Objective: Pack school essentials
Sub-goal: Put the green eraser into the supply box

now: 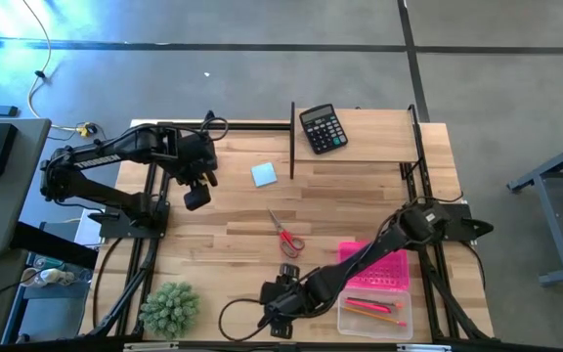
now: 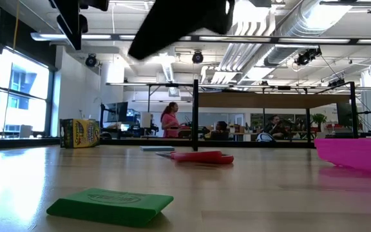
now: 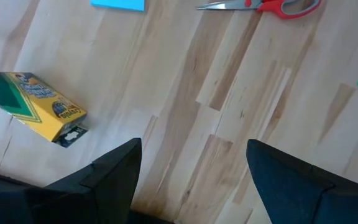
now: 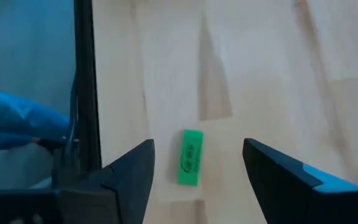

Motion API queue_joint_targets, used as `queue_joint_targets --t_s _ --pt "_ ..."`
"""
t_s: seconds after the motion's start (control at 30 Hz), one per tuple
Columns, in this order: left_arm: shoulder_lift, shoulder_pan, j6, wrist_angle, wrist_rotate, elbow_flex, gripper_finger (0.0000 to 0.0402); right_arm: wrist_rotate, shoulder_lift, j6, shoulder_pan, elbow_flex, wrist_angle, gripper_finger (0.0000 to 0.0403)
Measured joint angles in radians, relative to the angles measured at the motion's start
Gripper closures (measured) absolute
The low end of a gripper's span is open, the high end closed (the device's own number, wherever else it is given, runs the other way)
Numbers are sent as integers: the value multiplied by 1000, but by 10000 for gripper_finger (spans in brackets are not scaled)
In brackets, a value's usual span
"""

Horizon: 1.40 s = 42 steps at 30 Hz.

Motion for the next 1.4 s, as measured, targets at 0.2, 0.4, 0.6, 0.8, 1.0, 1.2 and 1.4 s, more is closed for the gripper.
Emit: queue_joint_targets --t_s 0.2,0.4,0.6,0.8,1.0,1.2,1.4 --pt "0 0 -1 3 0 0 121 -28 55 5 7 -1 19 167" --pt "0 0 -1 4 0 0 121 -29 99 1 9 -1 21 167" --pt "0 0 -1 7 0 0 121 -51 131 8 9 -2 17 167" --pt "0 0 0 8 -44 0 121 -76 146 2 11 0 25 167" --pt "0 0 1 9 -46 0 121 -96 158 24 11 5 2 171" --pt "0 0 2 9 -46 0 121 -119 163 26 7 3 -3 232" --pt "0 0 10 9 -49 0 121 -129 164 26 7 2 -17 289"
